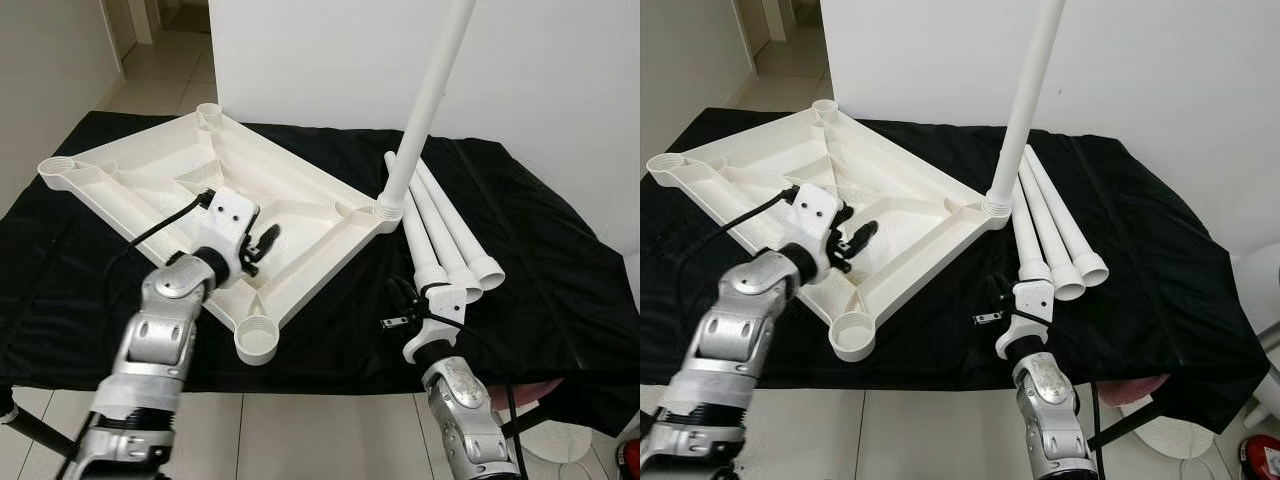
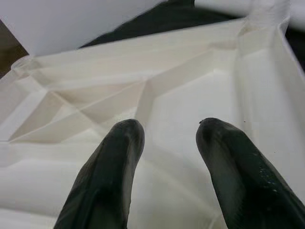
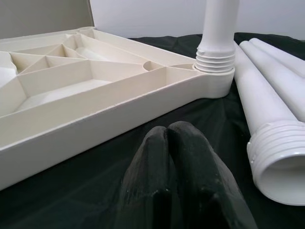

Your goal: Building children table

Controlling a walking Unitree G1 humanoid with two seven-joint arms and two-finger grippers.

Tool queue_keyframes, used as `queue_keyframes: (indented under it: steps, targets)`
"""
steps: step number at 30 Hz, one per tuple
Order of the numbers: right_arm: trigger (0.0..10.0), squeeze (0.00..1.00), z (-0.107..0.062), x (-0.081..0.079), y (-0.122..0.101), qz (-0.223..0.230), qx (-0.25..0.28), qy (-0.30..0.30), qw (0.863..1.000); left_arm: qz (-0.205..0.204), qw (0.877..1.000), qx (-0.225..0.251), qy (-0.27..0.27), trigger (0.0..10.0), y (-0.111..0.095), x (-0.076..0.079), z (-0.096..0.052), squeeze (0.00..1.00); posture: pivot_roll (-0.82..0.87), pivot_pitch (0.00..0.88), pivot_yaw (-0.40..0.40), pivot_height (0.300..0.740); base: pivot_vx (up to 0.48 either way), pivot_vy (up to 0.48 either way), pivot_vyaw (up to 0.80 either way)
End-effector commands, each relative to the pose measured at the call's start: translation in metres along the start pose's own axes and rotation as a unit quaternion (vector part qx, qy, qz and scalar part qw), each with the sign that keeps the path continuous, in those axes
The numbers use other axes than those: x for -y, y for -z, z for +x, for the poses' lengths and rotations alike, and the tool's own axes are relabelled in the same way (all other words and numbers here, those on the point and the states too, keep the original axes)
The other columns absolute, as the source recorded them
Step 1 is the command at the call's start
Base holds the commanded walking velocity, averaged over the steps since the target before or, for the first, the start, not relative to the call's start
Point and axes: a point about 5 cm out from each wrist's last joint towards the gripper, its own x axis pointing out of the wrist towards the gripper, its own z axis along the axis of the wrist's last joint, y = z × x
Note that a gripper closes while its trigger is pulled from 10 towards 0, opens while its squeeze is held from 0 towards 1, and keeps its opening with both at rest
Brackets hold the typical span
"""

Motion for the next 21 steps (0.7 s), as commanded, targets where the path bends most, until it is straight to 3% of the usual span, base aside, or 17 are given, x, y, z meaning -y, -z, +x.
queue_keyframes:
  steps: [1,7,8,10,11,21]
  targets:
    - [10.0,0.0,-0.002,0.002,0.002,-0.003,-0.003,0.002,1.0,0.012,0.998,-0.044,-0.039,10.0,0.014,0.0,0.001,0.0,-0.01,0.0,-0.061,0.74,0.0,0.0,0.0]
    - [10.0,0.0,-0.004,0.001,0.003,-0.003,-0.005,0.003,1.0,0.031,0.99,-0.124,-0.051,10.0,0.037,-0.007,-0.002,0.0,-0.01,0.0,-0.062,0.74,0.0,0.0,0.0]
    - [10.0,0.0,-0.005,0.001,0.003,-0.003,-0.005,0.004,1.0,0.03,0.99,-0.132,-0.045,10.0,0.04,-0.008,-0.003,0.57,-0.01,0.0,-0.062,0.74,0.0,0.0,0.0]
    - [10.0,0.0,-0.005,0.002,0.003,-0.003,-0.006,0.005,1.0,0.032,0.99,-0.134,-0.042,10.0,0.04,-0.008,-0.003,0.57,-0.01,0.0,-0.062,0.74,0.0,0.0,0.0]
    - [10.0,0.0,-0.005,0.002,0.003,-0.003,-0.006,0.006,1.0,0.024,0.99,-0.131,-0.039,10.0,0.04,-0.009,-0.004,1.0,-0.02,0.0,-0.061,0.74,0.0,0.0,0.0]
    - [10.0,0.0,-0.005,0.005,0.002,-0.005,-0.007,0.006,1.0,0.006,0.993,-0.115,-0.022,10.0,0.034,-0.022,-0.007,1.0,-0.01,0.0,-0.073,0.74,0.0,0.0,0.0]
